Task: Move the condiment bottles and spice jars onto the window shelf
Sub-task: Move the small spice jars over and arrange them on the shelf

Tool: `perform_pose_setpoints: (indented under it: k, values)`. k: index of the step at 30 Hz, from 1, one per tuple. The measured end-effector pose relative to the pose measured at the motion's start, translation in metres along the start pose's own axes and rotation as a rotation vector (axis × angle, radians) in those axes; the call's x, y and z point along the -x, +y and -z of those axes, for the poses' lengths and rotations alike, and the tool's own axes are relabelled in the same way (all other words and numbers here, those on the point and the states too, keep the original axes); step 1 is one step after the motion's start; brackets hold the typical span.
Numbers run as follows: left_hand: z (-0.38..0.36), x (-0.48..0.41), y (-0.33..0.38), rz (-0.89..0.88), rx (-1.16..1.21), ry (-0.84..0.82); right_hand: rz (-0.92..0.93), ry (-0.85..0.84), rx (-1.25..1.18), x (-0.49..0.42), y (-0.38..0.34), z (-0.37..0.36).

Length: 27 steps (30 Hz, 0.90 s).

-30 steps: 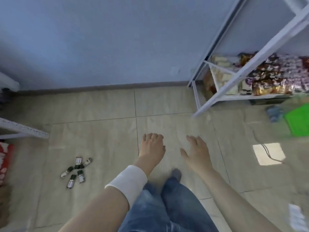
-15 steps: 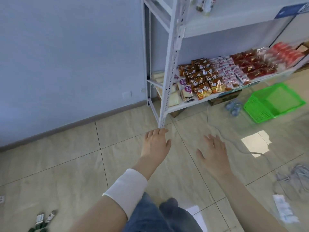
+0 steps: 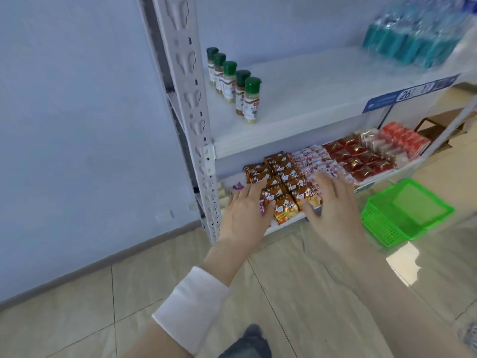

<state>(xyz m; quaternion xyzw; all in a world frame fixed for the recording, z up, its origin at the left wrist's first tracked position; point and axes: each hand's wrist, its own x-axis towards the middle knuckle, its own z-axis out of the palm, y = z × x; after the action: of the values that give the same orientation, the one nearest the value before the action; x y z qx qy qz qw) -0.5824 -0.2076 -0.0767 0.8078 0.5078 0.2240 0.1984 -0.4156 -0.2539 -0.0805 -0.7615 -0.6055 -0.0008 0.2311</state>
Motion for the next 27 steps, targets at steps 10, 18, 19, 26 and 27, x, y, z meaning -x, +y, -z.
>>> perform_pose_setpoints:
  k: [10, 18, 19, 26, 27]
  values:
    - [0.022, -0.147, 0.018, 0.090, 0.294, 0.466, 0.124, 0.061, -0.197, -0.149, 0.022, 0.023]
    - [-0.008, -0.209, 0.013, 0.425, 0.316, 0.569, 0.307, -0.092, -0.384, -0.247, 0.046, 0.012]
    - [-0.009, -0.214, 0.012, 0.457, 0.310, 0.569, 0.326, -0.118, -0.411, -0.255, 0.048, 0.010]
    - [-0.016, -0.222, 0.018, 0.592, 0.260, 0.595, 0.447, -0.276, -0.516, -0.301, 0.031, -0.010]
    - [-0.016, -0.222, 0.017, 0.596, 0.251, 0.599, 0.463, -0.300, -0.531, -0.306, 0.025, -0.014]
